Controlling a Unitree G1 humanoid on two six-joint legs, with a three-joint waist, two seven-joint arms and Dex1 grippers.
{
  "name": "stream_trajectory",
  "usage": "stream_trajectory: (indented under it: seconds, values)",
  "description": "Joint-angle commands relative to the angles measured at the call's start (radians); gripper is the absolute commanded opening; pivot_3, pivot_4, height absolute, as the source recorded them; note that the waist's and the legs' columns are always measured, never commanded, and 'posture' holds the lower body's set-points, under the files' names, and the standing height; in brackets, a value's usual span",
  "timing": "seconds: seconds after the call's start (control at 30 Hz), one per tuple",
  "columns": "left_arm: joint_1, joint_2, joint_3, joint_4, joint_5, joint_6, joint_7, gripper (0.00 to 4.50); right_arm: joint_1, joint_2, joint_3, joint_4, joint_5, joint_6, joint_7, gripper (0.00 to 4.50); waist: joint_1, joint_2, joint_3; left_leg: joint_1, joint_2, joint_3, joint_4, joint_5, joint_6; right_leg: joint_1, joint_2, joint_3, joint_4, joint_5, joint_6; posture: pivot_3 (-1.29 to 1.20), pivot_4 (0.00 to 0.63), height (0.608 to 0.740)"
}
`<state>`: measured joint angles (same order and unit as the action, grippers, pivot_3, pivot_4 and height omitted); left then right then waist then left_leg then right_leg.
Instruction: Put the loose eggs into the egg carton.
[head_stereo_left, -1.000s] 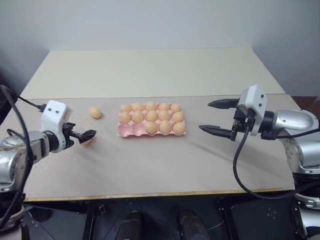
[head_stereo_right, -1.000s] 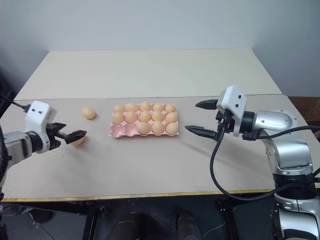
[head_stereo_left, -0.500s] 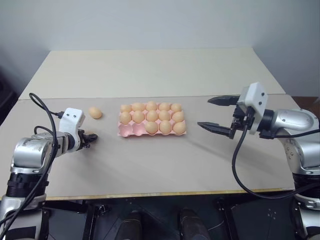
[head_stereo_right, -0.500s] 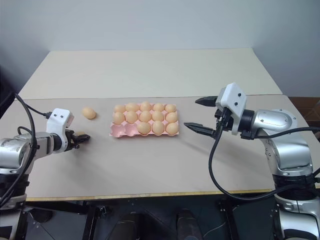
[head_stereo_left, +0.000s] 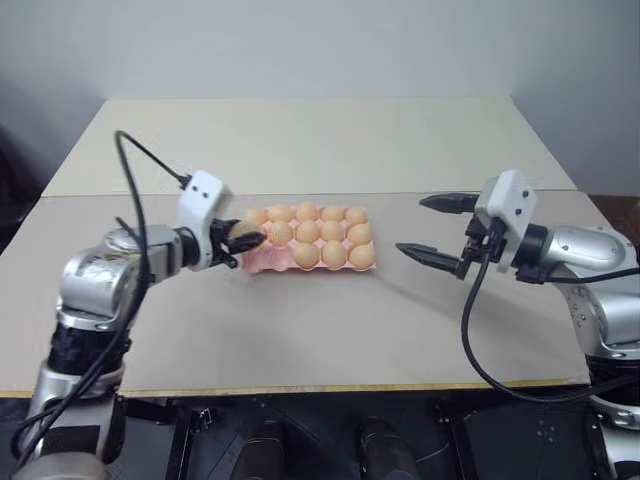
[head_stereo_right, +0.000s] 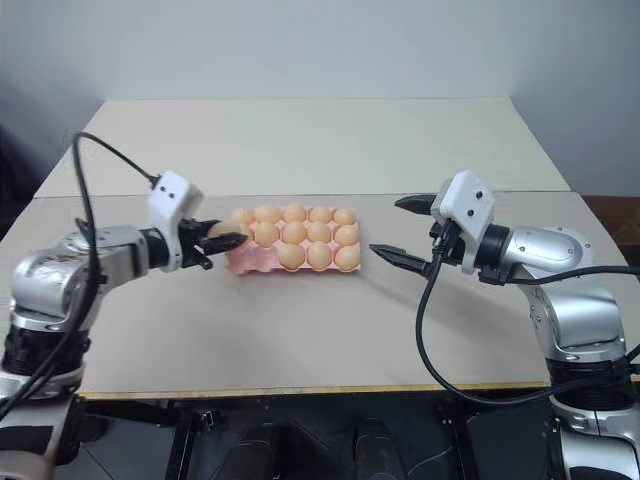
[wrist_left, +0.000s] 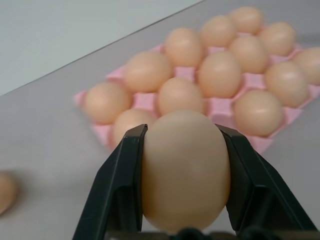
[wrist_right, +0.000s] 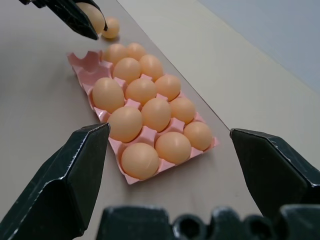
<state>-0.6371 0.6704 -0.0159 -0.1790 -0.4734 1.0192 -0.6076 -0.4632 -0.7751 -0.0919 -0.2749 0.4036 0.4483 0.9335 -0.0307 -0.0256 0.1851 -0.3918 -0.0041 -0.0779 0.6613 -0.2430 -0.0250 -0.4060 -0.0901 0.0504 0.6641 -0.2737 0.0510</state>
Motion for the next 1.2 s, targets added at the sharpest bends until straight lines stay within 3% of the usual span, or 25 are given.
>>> stream_trajectory:
  seconds: [0.03, 0.23, 0.5, 0.53, 0.7, 0.8, 1.0, 1.2]
  values:
    - [-0.050, -0.023, -0.040, 0.038, 0.020, -0.041, -0.030, 1.74, -0.004, -0.021, -0.033, -0.041, -0.002, -0.007, -0.020, 4.50, -0.002, 0.000, 0.000, 0.000, 0.000, 0.000, 0.000, 0.000, 0.000, 0.000, 0.000, 0.000, 0.000, 0.000, 0.000, 0.00, 0.150, 0.740]
    - [-0.078, -0.047, -0.114, 0.082, 0.041, -0.063, -0.084, 1.74, 0.016, -0.030, -0.039, -0.061, -0.001, 0.001, -0.045, 4.50, -0.007, 0.000, 0.000, 0.000, 0.000, 0.000, 0.000, 0.000, 0.000, 0.000, 0.000, 0.000, 0.000, 0.000, 0.000, 0.00, 0.150, 0.740]
    - [-0.089, -0.039, -0.097, 0.096, 0.073, -0.093, -0.087, 4.36, 0.023, -0.017, -0.058, -0.059, 0.014, 0.028, -0.111, 4.50, -0.008, 0.000, 0.000, 0.000, 0.000, 0.000, 0.000, 0.000, 0.000, 0.000, 0.000, 0.000, 0.000, 0.000, 0.000, 0.00, 0.150, 0.740]
    - [-0.090, -0.031, -0.082, 0.091, 0.069, -0.097, -0.094, 4.49, 0.023, -0.018, -0.056, -0.058, 0.011, 0.024, -0.115, 4.50, -0.008, 0.000, 0.000, 0.000, 0.000, 0.000, 0.000, 0.000, 0.000, 0.000, 0.000, 0.000, 0.000, 0.000, 0.000, 0.00, 0.150, 0.740]
    - [-0.086, 0.007, 0.017, 0.080, 0.052, -0.154, -0.117, 4.49, 0.016, -0.021, -0.046, -0.049, 0.007, 0.009, -0.117, 4.50, -0.009, 0.000, 0.000, 0.000, 0.000, 0.000, 0.000, 0.000, 0.000, 0.000, 0.000, 0.000, 0.000, 0.000, 0.000, 0.00, 0.150, 0.740]
    - [-0.045, 0.085, 0.101, 0.076, 0.042, -0.214, -0.170, 4.49, 0.010, -0.023, -0.041, -0.041, 0.005, -0.002, -0.105, 4.50, -0.014, 0.000, 0.000, 0.000, 0.000, 0.000, 0.000, 0.000, 0.000, 0.000, 0.001, 0.000, 0.000, 0.000, 0.000, 0.00, 0.150, 0.740]
    - [0.199, 0.269, 0.357, 0.053, -0.006, -0.379, -0.352, 4.49, 0.018, -0.032, -0.039, -0.015, 0.003, -0.034, -0.067, 4.50, -0.018, 0.000, 0.000, 0.001, 0.001, 0.000, -0.001, 0.000, 0.000, 0.000, 0.001, 0.001, 0.000, 0.000, 0.000, 0.00, 0.150, 0.740]
    - [0.555, 0.322, 0.657, -0.018, -0.063, -0.438, -0.515, 4.49, 0.034, -0.032, -0.059, 0.000, 0.039, -0.038, -0.018, 4.50, -0.011, 0.000, 0.000, 0.001, 0.001, 0.000, 0.000, 0.000, 0.000, 0.000, 0.000, 0.000, -0.001, 0.000, 0.000, 0.00, 0.150, 0.740]
